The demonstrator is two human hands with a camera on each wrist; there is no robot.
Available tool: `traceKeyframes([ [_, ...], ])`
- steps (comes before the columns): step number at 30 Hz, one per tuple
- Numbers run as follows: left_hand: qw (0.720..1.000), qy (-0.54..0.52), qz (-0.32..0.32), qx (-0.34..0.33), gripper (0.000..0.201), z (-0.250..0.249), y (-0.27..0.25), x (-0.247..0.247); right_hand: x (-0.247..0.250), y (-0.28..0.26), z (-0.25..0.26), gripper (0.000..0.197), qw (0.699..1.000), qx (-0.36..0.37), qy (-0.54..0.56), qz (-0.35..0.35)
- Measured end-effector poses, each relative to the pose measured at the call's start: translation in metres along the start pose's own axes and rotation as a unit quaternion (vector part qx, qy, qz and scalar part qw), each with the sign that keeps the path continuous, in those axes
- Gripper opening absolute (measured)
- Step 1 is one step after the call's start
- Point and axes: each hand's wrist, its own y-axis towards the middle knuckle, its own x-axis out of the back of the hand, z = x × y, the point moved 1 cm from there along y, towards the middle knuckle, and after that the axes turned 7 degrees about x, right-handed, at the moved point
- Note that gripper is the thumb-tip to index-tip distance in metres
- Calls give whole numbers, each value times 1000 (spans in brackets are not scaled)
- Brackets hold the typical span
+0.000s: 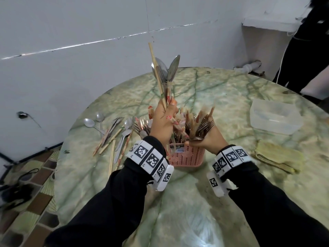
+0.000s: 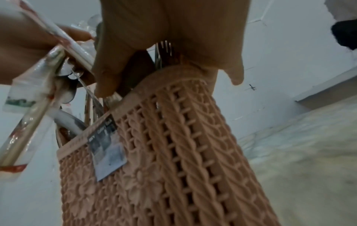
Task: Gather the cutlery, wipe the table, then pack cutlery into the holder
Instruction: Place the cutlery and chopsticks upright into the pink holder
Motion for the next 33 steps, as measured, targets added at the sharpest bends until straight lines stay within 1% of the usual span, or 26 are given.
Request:
traceKeyframes([
  [1,1000,1,-10,4,29,0,0,-1,0,2,5,108,1000,8,-2,-19],
  [2,1000,3,-21,-3,28,0,2,-3,0,3,13,98,999,13,-7,-34],
  [4,999,8,-35,-22,14,-2,3,-6,0,4,19,78,998,13,-2,-55],
  [5,999,11,-42,-23,13,-2,5,-8,2,5,20,70,998,15,12,-68],
  [8,998,3,-65,-4,18,0,11,-9,5,8,21,55,992,29,48,-109],
  [11,998,-4,-64,-5,20,0,12,-10,8,13,24,43,982,41,74,-169],
  [13,998,2,-59,-12,18,1,13,-9,10,16,27,43,976,49,86,-196],
  [14,998,2,-56,-14,15,1,12,-8,12,17,28,43,977,50,89,-186],
  [15,998,4,-56,-14,15,1,13,-8,14,18,26,47,983,39,85,-155],
  [17,998,11,-60,-8,27,1,14,-6,18,19,18,69,997,-8,52,-59],
  [19,998,9,-58,-7,30,0,13,-6,22,19,9,94,998,-61,23,15],
  [21,999,9,-48,-9,27,-1,11,-6,23,16,8,117,995,-79,32,57],
  [22,999,8,-44,-11,21,-1,11,-7,23,15,8,124,994,-83,36,62],
  [23,999,5,-41,-14,17,-1,11,-7,23,14,9,125,994,-89,28,56],
  [25,999,1,-40,-10,20,0,10,-7,24,12,11,121,995,-97,-7,34],
  [26,999,-2,-41,-10,21,1,10,-7,25,11,12,122,995,-96,-20,29],
  [29,999,-12,-36,-16,14,1,9,-5,28,3,18,134,993,-107,-45,9],
  [30,999,-13,-35,-15,16,0,9,-5,31,-1,23,134,992,-106,-61,-19],
  [31,999,-14,-35,-15,19,0,9,-4,34,-6,28,130,990,-89,-86,-63],
  [32,999,-16,-35,-15,21,0,10,-3,37,-12,36,119,984,-53,-122,-121],
  [33,999,-16,-36,-13,21,1,10,-3,38,-17,44,100,970,5,-164,-179],
])
